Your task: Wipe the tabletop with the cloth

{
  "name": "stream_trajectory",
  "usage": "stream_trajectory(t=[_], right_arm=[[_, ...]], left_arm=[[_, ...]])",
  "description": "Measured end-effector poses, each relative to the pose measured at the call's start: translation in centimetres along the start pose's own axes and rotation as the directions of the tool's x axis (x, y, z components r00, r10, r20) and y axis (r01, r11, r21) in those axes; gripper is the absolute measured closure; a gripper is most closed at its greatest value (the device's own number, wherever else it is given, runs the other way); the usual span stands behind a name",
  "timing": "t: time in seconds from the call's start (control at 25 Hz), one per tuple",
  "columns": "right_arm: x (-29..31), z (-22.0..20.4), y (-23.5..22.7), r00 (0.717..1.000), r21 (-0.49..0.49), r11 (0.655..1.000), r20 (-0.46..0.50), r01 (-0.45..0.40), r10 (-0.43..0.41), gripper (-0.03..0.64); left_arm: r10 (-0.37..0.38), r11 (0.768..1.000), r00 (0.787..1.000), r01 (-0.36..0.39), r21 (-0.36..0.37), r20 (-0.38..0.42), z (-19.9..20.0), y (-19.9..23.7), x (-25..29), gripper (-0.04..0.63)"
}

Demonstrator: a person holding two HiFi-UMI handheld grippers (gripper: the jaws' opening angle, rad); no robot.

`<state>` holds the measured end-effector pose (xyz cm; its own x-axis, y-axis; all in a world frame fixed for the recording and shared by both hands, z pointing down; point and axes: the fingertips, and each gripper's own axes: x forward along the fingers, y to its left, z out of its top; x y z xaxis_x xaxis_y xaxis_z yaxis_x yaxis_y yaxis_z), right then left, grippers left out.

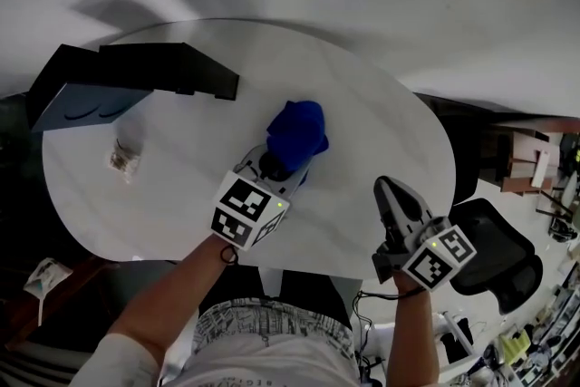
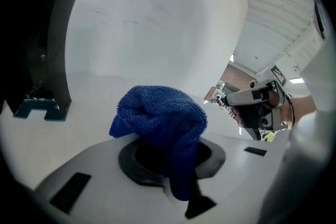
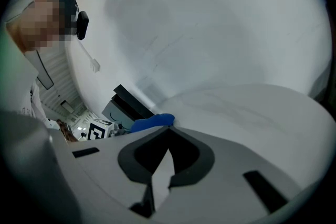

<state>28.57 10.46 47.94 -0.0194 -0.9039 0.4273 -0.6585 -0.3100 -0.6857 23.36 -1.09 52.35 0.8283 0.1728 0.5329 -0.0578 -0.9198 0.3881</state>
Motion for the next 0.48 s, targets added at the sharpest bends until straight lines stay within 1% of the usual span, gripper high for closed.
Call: stream_trajectory(t=[0.24,0.48], right_arm=[[-0.3,0.2,-0.5,1.0,0.006,1.0,0.004,0.011,-0.011,0.609],[1.2,0.2,0.9,1.0,-0.017,1.0,-0.017,-0.018,0.018,0.609]], left_arm=[[-0.025,1.0,1.0,0.025,0.004,-0.002,0.3,-0.7,0.7,0.503],[-0.006,1.0,0.999,0.007,-0.026,0.041,1.0,0.4,-1.2,0.503]])
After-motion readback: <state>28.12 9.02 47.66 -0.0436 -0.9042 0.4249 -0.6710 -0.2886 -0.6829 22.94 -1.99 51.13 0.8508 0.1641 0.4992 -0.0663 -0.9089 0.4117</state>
